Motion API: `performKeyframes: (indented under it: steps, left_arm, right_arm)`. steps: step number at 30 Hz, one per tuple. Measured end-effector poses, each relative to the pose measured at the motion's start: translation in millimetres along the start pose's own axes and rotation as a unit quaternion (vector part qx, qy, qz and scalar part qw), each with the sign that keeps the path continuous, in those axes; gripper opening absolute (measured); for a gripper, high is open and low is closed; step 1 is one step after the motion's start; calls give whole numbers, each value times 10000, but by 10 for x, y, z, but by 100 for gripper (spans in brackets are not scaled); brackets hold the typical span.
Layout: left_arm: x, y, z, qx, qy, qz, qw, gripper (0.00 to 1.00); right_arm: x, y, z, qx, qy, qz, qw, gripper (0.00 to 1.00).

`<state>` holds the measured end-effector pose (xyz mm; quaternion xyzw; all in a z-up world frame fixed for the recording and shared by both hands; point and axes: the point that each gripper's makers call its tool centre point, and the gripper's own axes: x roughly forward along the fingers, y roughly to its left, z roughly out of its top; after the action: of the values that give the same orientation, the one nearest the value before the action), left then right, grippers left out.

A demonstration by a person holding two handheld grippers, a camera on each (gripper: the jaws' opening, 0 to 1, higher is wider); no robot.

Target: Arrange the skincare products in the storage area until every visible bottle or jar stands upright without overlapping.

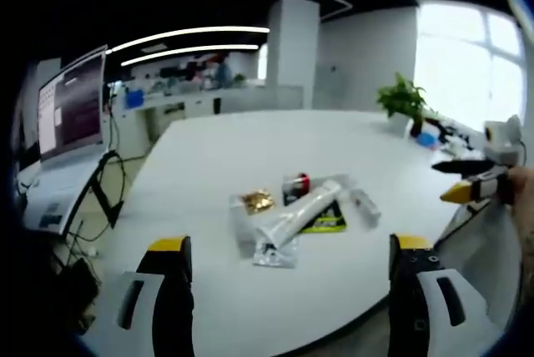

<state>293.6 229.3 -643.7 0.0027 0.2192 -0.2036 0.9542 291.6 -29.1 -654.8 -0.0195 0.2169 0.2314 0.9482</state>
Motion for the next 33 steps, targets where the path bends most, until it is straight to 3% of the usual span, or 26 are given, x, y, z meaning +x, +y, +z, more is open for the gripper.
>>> performKeyframes:
  steps: [11,19,33]
  left_arm:
    - [1,-1,-8,0,11,-23,10000,96]
    - [2,-2,-22,29,49,-26,10000,95]
    - [16,-19,-47,61,117,-96,9999,93]
  right_arm:
    - [4,5,-30,29,79,27,10000,87]
    - [-6,6,5,290,39,70,9995,88]
    - [87,-61,82,123,72,152,9998,88]
